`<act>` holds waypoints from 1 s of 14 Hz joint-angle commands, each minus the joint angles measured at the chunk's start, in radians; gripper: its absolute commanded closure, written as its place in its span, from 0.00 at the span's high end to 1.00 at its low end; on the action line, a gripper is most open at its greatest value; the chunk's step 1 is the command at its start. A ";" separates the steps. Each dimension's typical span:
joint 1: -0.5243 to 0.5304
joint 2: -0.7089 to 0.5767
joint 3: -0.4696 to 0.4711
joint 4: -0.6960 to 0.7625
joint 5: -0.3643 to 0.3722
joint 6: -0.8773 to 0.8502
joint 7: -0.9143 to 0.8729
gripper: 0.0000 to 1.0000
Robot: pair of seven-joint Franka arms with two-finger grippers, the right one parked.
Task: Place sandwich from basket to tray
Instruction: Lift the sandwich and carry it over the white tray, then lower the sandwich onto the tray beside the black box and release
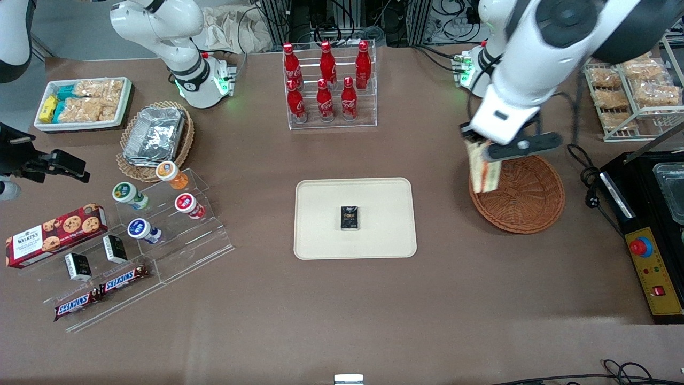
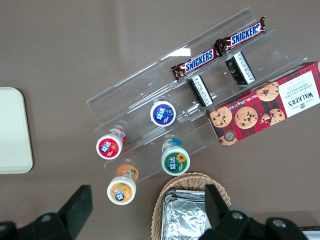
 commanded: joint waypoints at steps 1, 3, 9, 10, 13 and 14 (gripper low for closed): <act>-0.038 0.143 -0.049 0.033 0.054 0.087 -0.066 0.00; -0.097 0.236 -0.048 0.030 0.117 0.159 -0.132 0.00; -0.162 0.486 -0.048 0.027 0.254 0.393 -0.166 0.00; -0.167 0.522 -0.048 0.025 0.278 0.428 -0.172 0.00; -0.178 0.594 -0.046 0.025 0.355 0.482 -0.229 0.00; -0.182 0.623 -0.046 0.025 0.377 0.506 -0.264 0.00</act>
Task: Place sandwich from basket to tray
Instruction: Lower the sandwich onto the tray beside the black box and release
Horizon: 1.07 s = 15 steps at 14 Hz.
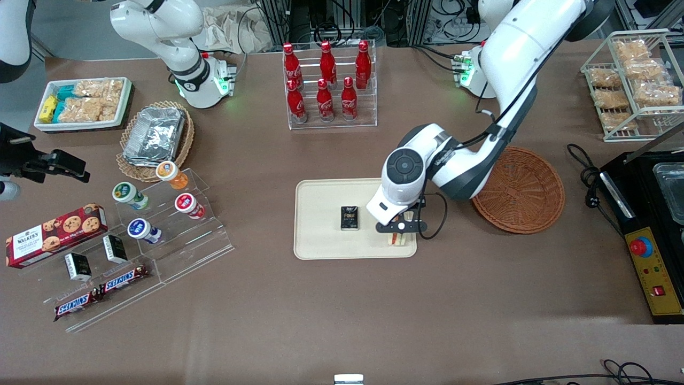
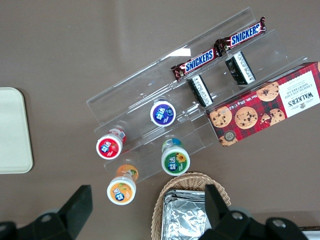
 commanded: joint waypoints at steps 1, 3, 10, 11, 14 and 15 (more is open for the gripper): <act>-0.025 0.068 0.001 0.028 0.080 0.032 -0.097 0.00; -0.025 0.075 0.001 0.023 0.091 0.031 -0.120 0.00; -0.016 0.061 0.001 0.031 0.082 0.023 -0.120 1.00; -0.014 0.056 0.001 0.035 0.081 0.023 -0.120 1.00; -0.013 0.015 0.001 0.038 0.073 0.021 -0.125 1.00; -0.008 -0.014 0.001 0.041 0.070 0.020 -0.151 1.00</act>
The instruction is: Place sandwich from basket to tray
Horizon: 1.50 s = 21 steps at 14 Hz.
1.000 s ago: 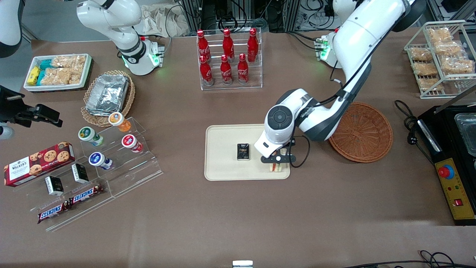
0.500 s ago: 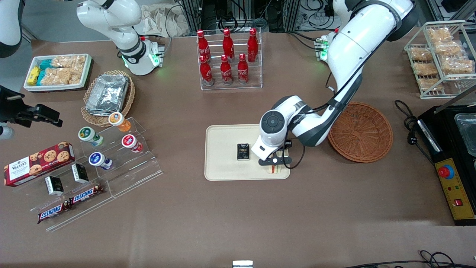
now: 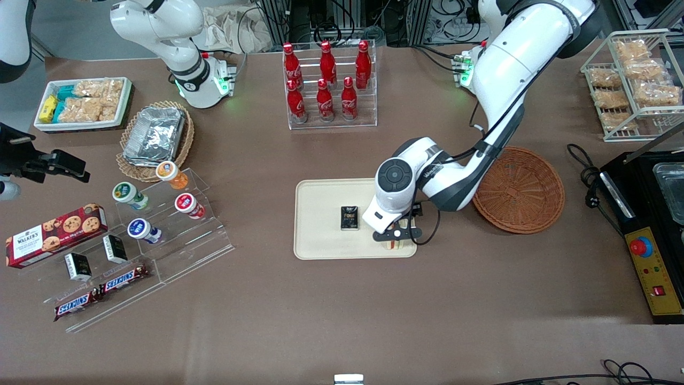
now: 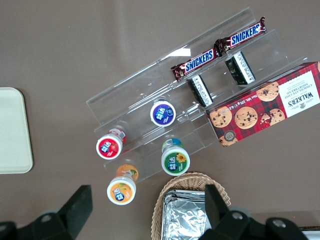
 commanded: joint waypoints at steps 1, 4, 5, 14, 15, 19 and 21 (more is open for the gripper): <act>0.029 -0.104 -0.002 -0.002 -0.008 -0.030 -0.066 1.00; 0.082 -0.259 0.000 0.002 -0.118 -0.093 -0.071 1.00; 0.134 -0.317 -0.006 0.002 -0.166 -0.115 -0.064 1.00; 0.073 -0.709 0.383 0.004 -0.430 -0.441 0.439 1.00; 0.073 -0.729 0.414 -0.005 -0.428 -0.463 0.532 1.00; 0.076 -0.816 0.535 -0.080 -0.427 -0.503 0.876 1.00; 0.082 -0.815 0.549 -0.071 -0.427 -0.532 0.918 1.00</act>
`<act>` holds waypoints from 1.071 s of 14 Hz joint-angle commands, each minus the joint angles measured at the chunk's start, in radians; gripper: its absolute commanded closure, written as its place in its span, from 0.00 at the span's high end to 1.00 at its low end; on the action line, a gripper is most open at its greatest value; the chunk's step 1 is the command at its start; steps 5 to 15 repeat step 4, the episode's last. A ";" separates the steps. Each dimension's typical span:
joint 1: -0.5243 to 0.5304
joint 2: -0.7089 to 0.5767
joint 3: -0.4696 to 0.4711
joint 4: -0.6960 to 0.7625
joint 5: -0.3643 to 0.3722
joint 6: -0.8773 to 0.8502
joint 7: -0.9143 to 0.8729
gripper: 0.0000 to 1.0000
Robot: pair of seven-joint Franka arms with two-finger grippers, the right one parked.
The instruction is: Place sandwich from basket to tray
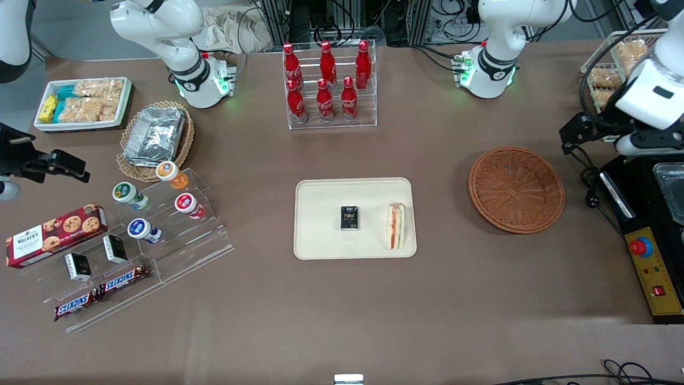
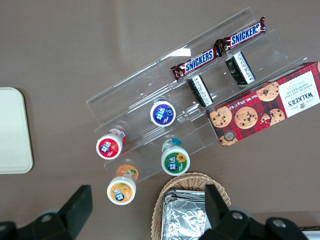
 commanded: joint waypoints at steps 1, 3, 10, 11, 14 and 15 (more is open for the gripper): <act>-0.008 -0.027 0.012 -0.016 -0.011 -0.020 0.055 1.00; -0.007 -0.026 0.012 -0.014 0.003 -0.020 0.055 1.00; -0.004 -0.026 0.015 -0.008 0.003 -0.020 0.063 1.00; -0.004 -0.026 0.015 -0.008 0.003 -0.020 0.063 1.00; -0.004 -0.026 0.015 -0.008 0.003 -0.020 0.063 1.00; -0.004 -0.026 0.015 -0.008 0.003 -0.020 0.063 1.00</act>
